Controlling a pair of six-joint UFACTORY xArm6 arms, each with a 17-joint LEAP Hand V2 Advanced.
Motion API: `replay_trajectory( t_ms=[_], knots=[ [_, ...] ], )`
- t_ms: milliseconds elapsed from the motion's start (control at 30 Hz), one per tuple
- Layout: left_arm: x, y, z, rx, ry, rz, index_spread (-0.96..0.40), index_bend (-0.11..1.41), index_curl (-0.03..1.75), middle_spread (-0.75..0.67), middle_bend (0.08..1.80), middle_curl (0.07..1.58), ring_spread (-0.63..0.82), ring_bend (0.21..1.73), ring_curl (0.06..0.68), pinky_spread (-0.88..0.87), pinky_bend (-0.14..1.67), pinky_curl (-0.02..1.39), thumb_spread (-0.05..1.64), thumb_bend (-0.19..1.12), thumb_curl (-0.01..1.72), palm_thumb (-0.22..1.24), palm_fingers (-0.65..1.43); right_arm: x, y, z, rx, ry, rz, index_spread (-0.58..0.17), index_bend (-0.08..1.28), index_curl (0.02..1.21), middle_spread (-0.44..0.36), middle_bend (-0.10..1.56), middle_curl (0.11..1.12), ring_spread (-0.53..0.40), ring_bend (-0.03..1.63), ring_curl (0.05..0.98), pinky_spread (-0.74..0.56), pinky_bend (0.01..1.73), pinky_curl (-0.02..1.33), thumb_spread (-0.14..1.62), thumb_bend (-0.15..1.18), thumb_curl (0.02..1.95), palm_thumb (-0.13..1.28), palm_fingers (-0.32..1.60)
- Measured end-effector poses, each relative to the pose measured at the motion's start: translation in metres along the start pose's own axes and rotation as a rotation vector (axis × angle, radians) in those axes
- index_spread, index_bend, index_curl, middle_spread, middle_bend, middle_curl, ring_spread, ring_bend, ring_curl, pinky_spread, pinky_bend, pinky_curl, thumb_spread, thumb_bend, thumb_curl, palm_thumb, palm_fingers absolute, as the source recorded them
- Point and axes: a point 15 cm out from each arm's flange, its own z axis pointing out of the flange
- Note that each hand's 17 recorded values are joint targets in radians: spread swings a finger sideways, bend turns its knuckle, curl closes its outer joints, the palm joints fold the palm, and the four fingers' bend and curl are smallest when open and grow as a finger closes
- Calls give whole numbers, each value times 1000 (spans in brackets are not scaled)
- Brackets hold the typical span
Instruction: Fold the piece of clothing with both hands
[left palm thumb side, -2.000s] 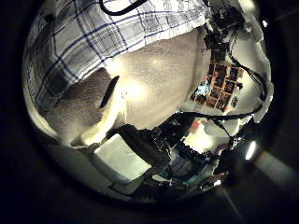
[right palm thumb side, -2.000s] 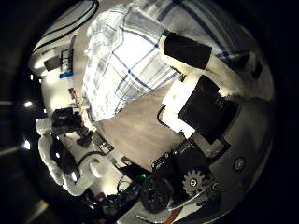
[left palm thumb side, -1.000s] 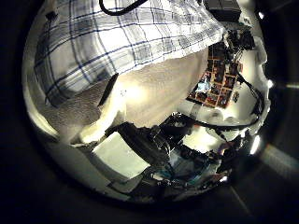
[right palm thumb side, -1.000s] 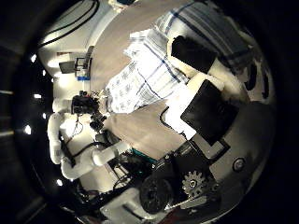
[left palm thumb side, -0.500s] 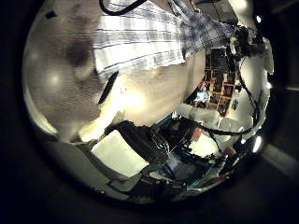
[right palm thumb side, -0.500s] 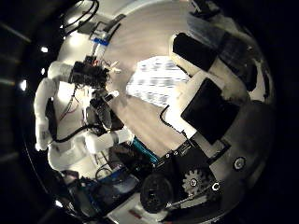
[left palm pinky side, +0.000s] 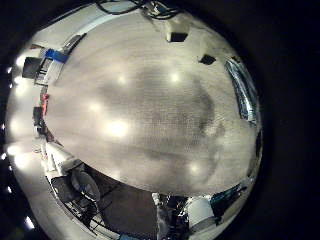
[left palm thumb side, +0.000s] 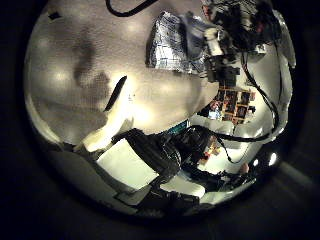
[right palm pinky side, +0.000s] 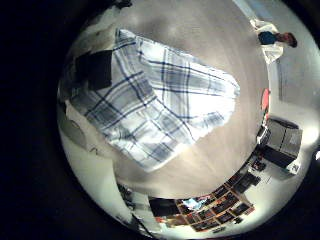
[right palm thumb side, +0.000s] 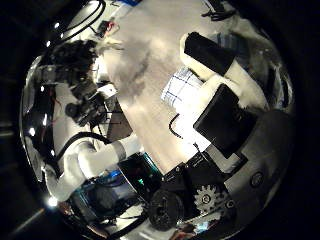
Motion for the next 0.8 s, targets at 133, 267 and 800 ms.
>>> replay_trajectory(
  t_ms=[133, 267, 800],
  knots=[
    [4, 9, 0, -1, 1, -1, -81, 189, 452, 62, 189, 366, 84, 662, 240, 183, 230, 440, 1180, -16, 353, 494, 313, 3, 1, -7, 16, -11, 1, -392, 323, 623, -164, 751, 669, -226, 1270, 668, -321, 1112, 841, 1278, -27, 586, 636, 37],
    [6, 12, -1, 2, -3, 0, -87, 189, 452, 59, 189, 368, 81, 664, 239, 179, 232, 437, 1181, -17, 355, 495, 316, 24, 12, -46, 85, -9, 33, -469, 231, 483, -143, 550, 550, -171, 1062, 540, -131, 1020, 753, 1278, -19, 551, 603, -44],
    [72, 14, -41, 0, -23, 41, -105, 201, 463, 56, 180, 364, 78, 667, 232, 177, 236, 428, 1182, -17, 358, 495, 335, 73, 175, -218, 284, -111, 277, -464, 202, 406, -104, 460, 438, -98, 887, 399, 248, 712, 567, 1335, 9, 487, 714, 196]
  ],
)
